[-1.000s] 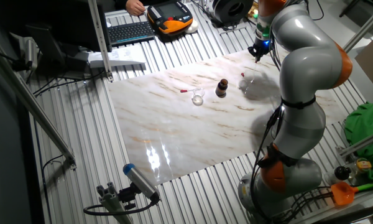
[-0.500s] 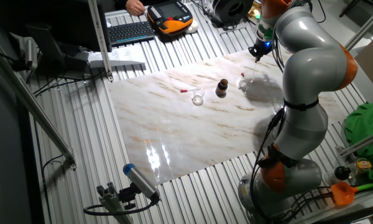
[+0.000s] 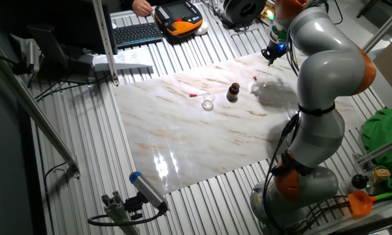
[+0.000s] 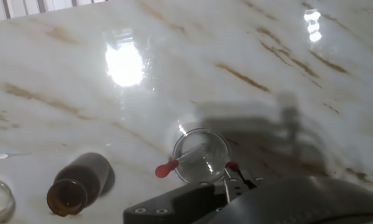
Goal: Transfer liquid using a dropper
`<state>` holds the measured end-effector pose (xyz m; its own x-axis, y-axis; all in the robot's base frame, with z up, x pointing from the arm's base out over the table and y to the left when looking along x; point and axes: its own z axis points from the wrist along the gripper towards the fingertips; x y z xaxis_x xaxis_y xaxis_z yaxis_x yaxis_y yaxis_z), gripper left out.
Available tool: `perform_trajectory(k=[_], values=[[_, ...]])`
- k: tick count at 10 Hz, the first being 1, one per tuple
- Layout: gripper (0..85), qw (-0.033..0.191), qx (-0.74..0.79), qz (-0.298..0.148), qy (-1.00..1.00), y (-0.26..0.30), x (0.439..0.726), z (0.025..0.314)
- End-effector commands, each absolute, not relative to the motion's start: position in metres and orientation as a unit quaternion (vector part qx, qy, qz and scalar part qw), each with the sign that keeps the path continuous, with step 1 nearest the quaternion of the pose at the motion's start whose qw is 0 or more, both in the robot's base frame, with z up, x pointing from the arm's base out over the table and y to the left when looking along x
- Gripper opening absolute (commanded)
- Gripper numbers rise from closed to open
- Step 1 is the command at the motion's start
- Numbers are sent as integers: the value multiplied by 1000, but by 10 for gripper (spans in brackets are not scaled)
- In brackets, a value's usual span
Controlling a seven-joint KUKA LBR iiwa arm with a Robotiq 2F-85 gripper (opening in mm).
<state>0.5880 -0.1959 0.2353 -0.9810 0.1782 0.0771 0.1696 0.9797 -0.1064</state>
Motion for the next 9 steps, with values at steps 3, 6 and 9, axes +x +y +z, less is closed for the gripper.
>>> perform_trajectory(k=[3,6,9], values=[[0,60,-112,65,-990,-186,582,275],[0,66,-123,63,-988,-190,576,295],[0,66,-140,60,-986,-179,573,304]])
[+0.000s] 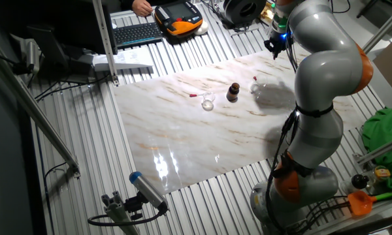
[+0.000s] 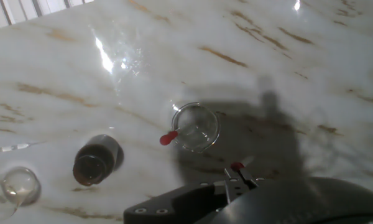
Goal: Transfer liquid using a dropper
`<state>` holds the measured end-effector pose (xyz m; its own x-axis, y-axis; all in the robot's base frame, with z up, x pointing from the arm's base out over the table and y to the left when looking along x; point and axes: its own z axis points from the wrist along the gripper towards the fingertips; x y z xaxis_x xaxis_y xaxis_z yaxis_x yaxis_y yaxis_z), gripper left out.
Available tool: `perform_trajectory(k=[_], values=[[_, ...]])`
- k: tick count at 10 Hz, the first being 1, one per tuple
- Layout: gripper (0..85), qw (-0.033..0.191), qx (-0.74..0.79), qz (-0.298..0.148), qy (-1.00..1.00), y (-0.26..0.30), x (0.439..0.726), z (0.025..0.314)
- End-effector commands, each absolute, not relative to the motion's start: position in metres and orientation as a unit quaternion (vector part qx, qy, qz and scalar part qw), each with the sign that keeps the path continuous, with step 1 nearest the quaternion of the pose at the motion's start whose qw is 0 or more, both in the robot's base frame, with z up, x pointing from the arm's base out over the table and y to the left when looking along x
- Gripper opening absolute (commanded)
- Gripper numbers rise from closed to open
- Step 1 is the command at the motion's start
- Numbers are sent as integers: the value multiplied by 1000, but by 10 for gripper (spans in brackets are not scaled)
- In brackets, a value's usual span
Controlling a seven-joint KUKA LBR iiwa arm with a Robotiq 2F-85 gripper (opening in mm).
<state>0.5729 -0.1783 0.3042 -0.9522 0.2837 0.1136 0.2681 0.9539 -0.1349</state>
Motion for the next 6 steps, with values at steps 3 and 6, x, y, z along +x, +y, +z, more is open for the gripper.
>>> perform_trajectory(k=[3,6], values=[[0,65,-136,64,-987,-181,572,304],[0,51,-121,39,-991,-181,572,304]])
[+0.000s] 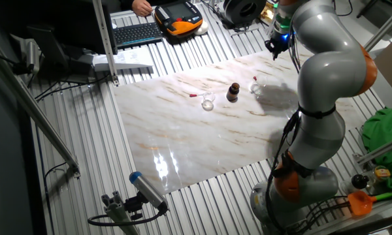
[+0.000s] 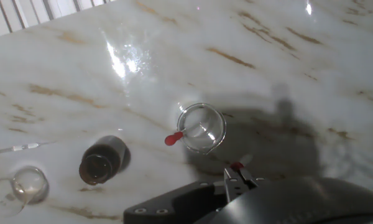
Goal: Transfer liquid using a dropper
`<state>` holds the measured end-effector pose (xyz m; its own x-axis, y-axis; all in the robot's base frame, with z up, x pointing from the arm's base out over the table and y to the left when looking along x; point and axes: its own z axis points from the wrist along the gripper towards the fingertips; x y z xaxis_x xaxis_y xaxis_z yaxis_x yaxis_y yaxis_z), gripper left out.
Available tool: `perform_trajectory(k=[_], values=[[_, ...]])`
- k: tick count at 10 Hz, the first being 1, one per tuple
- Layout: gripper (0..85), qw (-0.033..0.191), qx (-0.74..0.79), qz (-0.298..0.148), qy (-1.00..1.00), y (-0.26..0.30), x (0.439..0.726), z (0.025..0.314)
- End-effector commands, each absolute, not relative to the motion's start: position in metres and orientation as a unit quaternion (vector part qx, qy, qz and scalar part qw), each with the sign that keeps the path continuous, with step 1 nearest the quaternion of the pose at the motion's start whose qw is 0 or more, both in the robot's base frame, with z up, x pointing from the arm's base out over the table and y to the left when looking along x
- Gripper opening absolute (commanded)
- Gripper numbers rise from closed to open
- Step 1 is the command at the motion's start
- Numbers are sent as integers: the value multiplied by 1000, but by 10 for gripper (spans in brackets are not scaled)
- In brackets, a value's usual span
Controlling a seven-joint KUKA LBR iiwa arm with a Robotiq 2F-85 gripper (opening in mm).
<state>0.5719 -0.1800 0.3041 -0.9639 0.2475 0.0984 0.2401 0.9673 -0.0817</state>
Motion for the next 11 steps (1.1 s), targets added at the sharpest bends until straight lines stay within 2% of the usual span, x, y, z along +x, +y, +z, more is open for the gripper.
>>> perform_trajectory(k=[1,6,8,11], values=[[0,58,-128,8,-990,-181,572,304],[0,46,-115,16,-992,-181,572,304],[0,49,-105,11,-993,-181,572,304],[0,39,-99,-1,-994,-181,572,304]])
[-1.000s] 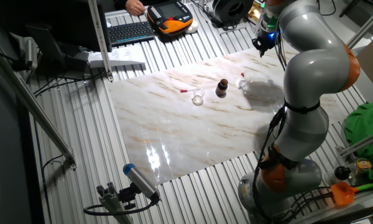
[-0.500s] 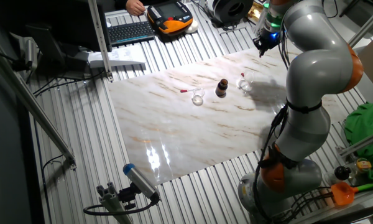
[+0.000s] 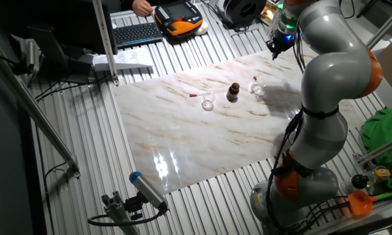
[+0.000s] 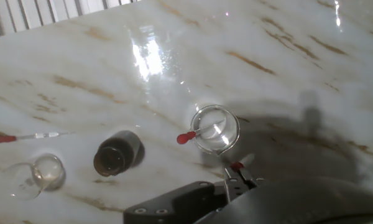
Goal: Transfer liquid using a dropper
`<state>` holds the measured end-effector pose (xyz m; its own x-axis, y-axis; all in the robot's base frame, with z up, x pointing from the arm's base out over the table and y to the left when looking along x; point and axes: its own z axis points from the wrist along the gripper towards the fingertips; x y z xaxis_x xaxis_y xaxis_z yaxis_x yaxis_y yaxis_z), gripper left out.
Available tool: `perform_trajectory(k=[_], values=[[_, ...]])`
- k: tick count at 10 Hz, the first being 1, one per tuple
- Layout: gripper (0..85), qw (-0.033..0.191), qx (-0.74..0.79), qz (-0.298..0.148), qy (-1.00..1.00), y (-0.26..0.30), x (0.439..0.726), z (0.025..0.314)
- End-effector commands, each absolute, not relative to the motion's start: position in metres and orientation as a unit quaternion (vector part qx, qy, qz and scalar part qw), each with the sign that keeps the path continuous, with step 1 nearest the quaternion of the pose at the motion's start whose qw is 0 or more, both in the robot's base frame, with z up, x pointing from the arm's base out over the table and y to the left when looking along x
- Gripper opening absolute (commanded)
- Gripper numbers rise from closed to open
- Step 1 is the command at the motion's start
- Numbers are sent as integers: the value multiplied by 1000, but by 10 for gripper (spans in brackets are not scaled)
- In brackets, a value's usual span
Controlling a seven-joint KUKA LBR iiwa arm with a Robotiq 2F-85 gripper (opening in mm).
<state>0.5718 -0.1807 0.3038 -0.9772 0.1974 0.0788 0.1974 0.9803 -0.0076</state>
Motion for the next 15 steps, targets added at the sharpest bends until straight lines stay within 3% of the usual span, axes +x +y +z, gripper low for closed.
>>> perform_trajectory(k=[1,11,15], values=[[0,40,-100,-1,-994,-181,572,304],[0,49,-161,37,-985,-58,600,345],[0,37,-192,43,-980,-13,593,329]])
